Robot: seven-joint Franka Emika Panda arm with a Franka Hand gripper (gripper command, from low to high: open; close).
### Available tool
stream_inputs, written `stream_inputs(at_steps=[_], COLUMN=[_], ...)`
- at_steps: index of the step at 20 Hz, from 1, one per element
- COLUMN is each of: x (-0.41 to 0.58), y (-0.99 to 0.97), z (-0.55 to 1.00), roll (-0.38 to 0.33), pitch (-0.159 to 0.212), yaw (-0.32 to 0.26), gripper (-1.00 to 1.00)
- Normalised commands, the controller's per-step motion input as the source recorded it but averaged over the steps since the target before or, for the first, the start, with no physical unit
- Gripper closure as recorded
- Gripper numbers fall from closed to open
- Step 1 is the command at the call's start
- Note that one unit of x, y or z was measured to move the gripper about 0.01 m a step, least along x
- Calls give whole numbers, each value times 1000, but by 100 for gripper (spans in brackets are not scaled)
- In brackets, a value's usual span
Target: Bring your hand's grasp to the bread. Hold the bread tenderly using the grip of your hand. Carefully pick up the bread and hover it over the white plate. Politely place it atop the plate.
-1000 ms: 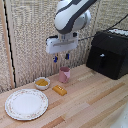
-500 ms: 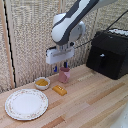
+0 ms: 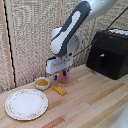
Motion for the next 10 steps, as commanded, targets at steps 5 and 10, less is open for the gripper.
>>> stream_inputs(at_steps=[5,10], x=[52,79], y=[0,0], z=[-465,-410], roll=[0,-14], pitch=[0,0], yaw=[0,0], gripper=[-100,-100])
